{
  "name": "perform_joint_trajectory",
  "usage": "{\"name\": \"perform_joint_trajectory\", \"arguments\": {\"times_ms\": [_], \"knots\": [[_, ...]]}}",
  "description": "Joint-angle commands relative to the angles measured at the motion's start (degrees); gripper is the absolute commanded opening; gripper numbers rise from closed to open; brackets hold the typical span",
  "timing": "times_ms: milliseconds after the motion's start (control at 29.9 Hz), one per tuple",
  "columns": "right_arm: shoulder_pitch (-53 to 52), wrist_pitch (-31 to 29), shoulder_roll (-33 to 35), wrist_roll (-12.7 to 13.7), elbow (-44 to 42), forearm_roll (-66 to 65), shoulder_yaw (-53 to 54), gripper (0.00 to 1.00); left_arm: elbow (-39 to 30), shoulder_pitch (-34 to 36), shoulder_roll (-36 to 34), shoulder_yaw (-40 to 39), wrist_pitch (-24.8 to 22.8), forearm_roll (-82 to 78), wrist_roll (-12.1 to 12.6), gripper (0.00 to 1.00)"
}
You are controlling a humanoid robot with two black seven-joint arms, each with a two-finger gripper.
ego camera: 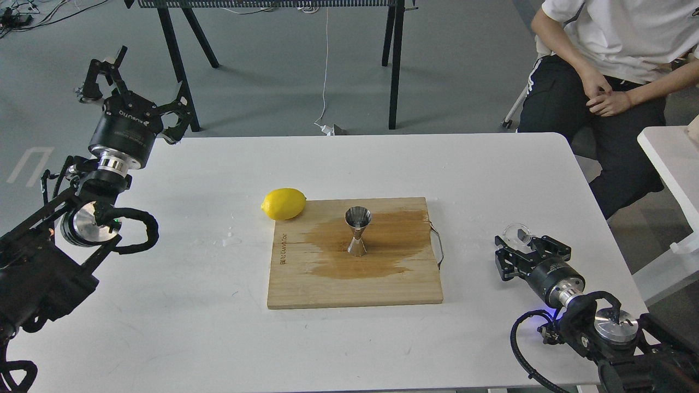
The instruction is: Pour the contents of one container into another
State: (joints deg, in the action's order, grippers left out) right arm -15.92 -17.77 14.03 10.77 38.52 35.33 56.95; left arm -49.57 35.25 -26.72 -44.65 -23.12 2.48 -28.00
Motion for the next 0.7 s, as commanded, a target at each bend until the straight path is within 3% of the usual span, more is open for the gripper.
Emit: {"name": "perform_joint_trajectory", "arguments": {"times_ms": [0, 134, 334, 535, 668], "knots": [[-0.16, -0.16, -0.50, 0.30, -0.46, 0.00, 0.09, 0.54, 0.00, 0.00, 0.09, 0.00, 0.01, -1.16, 0.00, 1.00], [-0.69, -0.16, -0.76, 0.30, -1.16, 0.00, 0.00, 0.57, 0.00, 0.00, 0.09, -0.09, 0.71, -1.51, 0.00, 1.00], [-1.04, -0.07, -0.67, 0.30, -1.16, 0.00, 0.00, 0.71, -0.09, 0.00, 0.17, -0.09, 0.80, -1.51, 0.00, 1.00], [-1.13, -0.07, -0.67, 0.30, -1.08, 0.00, 0.00, 0.93, -0.18, 0.00, 0.88, -0.09, 0.80, -1.51, 0.00, 1.00], [-1.22, -0.16, -0.67, 0.22, -1.08, 0.00, 0.00, 0.93, -0.18, 0.00, 0.88, -0.09, 0.80, -1.51, 0.00, 1.00]]}}
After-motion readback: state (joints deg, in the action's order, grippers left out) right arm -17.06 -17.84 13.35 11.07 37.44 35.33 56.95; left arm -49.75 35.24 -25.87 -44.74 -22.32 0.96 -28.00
